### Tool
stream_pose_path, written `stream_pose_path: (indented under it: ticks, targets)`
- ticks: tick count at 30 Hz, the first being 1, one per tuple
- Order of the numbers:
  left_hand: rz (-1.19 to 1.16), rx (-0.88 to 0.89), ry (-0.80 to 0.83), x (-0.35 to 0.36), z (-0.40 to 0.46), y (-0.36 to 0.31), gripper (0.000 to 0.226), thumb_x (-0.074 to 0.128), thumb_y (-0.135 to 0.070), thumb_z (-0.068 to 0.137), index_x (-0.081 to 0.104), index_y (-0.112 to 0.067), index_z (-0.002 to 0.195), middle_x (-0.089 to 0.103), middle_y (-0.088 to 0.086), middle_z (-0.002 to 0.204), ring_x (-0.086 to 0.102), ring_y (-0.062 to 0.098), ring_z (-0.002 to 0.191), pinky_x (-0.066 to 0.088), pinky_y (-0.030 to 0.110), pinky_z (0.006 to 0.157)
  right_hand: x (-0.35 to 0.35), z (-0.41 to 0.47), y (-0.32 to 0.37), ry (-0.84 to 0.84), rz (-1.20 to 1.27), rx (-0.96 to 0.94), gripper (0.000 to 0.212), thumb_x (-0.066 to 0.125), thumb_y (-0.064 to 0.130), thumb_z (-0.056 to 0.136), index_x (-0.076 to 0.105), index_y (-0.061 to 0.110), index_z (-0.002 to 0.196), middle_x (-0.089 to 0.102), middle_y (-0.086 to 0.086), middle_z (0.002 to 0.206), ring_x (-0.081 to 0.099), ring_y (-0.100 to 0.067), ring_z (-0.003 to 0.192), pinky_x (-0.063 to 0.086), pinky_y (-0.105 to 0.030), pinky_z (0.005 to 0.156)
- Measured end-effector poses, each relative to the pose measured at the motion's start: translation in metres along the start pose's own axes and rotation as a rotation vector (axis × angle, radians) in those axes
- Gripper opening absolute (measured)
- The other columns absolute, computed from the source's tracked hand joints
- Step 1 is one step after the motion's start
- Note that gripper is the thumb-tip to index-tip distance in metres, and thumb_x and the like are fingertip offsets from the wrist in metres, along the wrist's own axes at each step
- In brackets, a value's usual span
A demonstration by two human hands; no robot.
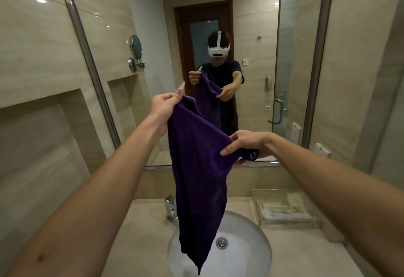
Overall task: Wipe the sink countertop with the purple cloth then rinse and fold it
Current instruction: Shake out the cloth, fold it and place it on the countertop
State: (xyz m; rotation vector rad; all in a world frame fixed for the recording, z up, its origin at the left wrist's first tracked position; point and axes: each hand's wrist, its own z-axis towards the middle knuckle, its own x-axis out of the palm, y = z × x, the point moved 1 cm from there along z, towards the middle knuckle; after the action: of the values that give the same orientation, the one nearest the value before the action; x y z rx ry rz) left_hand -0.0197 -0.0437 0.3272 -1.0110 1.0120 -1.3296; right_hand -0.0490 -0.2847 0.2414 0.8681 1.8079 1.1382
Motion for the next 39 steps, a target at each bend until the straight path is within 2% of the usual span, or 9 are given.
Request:
stream_pose_path:
  ticks: [3,7,14,17,20,27,33,36,39]
  targets:
    - [0.08,0.018,-0.077,-0.013,0.01,0.003,0.029,0.06,-0.04,0.099,0.066,-0.016,0.084,0.063,0.0,0.082,0.056,0.015,0.077,0.047,0.032,0.075,-0.012,-0.005,0.006,0.039,-0.048,0.035,0.037,0.078,0.0,0.082,0.071,0.001,0.118,0.07,-0.014,0.122,0.071,-0.025,0.102,0.061,-0.031,0.077]
    - [0.05,0.03,-0.118,-0.029,0.02,0.005,0.026,0.052,-0.039,0.103,0.062,-0.019,0.088,0.061,-0.002,0.087,0.054,0.014,0.081,0.045,0.032,0.075,-0.029,-0.019,0.022,0.031,-0.015,-0.029,0.046,0.072,-0.001,0.087,0.061,-0.006,0.131,0.07,-0.012,0.118,0.071,-0.019,0.097,0.057,-0.024,0.075]
    - [0.095,0.114,-0.074,-0.045,0.023,0.002,0.029,0.055,-0.04,0.101,0.062,-0.018,0.084,0.055,-0.003,0.076,0.046,0.011,0.067,0.037,0.028,0.06,-0.054,-0.032,0.041,-0.077,-0.045,-0.101,0.028,0.079,0.011,0.079,0.076,0.013,0.107,0.072,-0.01,0.114,0.069,-0.026,0.102,0.06,-0.035,0.08]
    - [0.081,0.072,-0.003,-0.053,0.02,0.005,0.03,0.059,-0.04,0.098,0.064,-0.011,0.095,0.059,0.002,0.078,0.051,0.014,0.063,0.042,0.028,0.053,-0.067,-0.037,0.047,-0.165,-0.107,-0.095,0.029,0.079,0.012,0.082,0.077,0.014,0.111,0.071,-0.01,0.12,0.067,-0.03,0.11,0.061,-0.039,0.081]
    - [0.063,0.041,0.051,-0.059,0.018,0.006,0.03,0.063,-0.035,0.096,0.063,-0.006,0.101,0.067,0.008,0.09,0.065,0.023,0.076,0.053,0.037,0.062,-0.075,-0.039,0.051,-0.231,-0.152,-0.108,0.029,0.078,0.01,0.084,0.077,0.012,0.113,0.072,-0.013,0.12,0.069,-0.034,0.111,0.061,-0.044,0.086]
    - [0.162,0.11,0.046,-0.062,0.017,-0.002,0.028,0.064,-0.032,0.097,0.071,-0.006,0.093,0.068,0.003,0.084,0.066,0.016,0.066,0.055,0.03,0.055,-0.076,-0.037,0.065,-0.384,-0.147,-0.222,0.028,0.081,0.002,0.08,0.076,0.001,0.108,0.074,-0.015,0.108,0.071,-0.031,0.102,0.062,-0.032,0.074]
    - [-0.085,0.064,0.027,-0.061,0.021,-0.007,0.026,0.071,-0.035,0.086,0.062,-0.012,0.077,0.065,0.001,0.078,0.063,0.014,0.073,0.054,0.03,0.063,-0.081,-0.042,0.088,-0.446,-0.67,-0.187,0.014,0.082,0.019,0.085,0.075,0.016,0.097,0.072,-0.003,0.093,0.07,-0.02,0.088,0.054,-0.021,0.062]
    - [-0.225,-0.028,-0.069,-0.055,0.03,-0.005,0.022,0.064,-0.028,0.097,0.061,-0.01,0.085,0.061,0.002,0.082,0.057,0.013,0.074,0.053,0.027,0.065,-0.084,-0.043,0.093,-0.453,-0.68,-0.188,0.007,0.078,0.022,0.089,0.075,0.018,0.094,0.072,-0.001,0.091,0.07,-0.021,0.089,0.054,-0.024,0.065]
    - [-0.254,-0.094,0.007,-0.05,0.027,-0.006,0.029,0.055,-0.032,0.102,0.063,-0.004,0.099,0.062,0.003,0.087,0.058,0.013,0.076,0.052,0.029,0.072,-0.087,-0.048,0.093,-0.484,-0.557,-0.214,0.006,0.077,0.023,0.089,0.076,0.017,0.09,0.074,-0.005,0.093,0.07,-0.022,0.088,0.057,-0.028,0.068]
